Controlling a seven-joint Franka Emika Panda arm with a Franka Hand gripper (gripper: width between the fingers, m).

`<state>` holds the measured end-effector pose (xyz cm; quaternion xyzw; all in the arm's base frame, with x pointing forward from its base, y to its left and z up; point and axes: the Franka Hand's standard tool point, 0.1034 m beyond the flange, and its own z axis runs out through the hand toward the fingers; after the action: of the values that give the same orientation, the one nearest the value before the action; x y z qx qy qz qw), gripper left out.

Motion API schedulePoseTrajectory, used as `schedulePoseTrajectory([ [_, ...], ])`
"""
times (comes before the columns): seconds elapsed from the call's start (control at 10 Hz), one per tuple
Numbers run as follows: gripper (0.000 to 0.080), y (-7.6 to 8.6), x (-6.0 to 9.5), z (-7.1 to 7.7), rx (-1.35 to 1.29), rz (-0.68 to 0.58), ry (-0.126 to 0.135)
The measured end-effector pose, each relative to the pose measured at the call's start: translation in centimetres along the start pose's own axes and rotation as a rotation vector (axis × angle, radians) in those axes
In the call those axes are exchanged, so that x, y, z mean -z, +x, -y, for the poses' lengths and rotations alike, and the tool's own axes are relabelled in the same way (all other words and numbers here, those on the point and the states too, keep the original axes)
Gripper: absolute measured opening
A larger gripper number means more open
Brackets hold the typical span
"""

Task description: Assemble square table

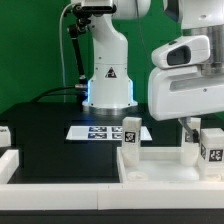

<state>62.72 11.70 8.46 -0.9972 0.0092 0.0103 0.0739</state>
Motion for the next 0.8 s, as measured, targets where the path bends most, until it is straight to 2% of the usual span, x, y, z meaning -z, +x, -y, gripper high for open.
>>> schedulePoseTrajectory([
  [0.1, 0.0649, -0.16, -0.13, -0.90, -0.009, 0.032, -0.023],
  [0.2, 0.0649, 0.10, -0.24, -1.28, -0.021, 0.045, -0.035],
  [0.3, 0.0649, 0.42, -0.35, -1.37, -0.065, 0.051, -0.037],
  [0.4, 0.0649, 0.56, -0.26, -0.81, -0.108, 0.051, -0.038],
  [0.5, 0.0564, 0.52, -0.32, -0.85, -0.110, 0.051, -0.038],
  [0.6, 0.0428, 0.53, -0.33, -0.97, -0.112, 0.051, -0.038],
  [0.7, 0.0428, 0.52, -0.35, -0.91, -0.159, 0.050, -0.037],
  [0.8, 0.0288, 0.51, -0.35, -0.89, -0.254, 0.049, -0.040],
])
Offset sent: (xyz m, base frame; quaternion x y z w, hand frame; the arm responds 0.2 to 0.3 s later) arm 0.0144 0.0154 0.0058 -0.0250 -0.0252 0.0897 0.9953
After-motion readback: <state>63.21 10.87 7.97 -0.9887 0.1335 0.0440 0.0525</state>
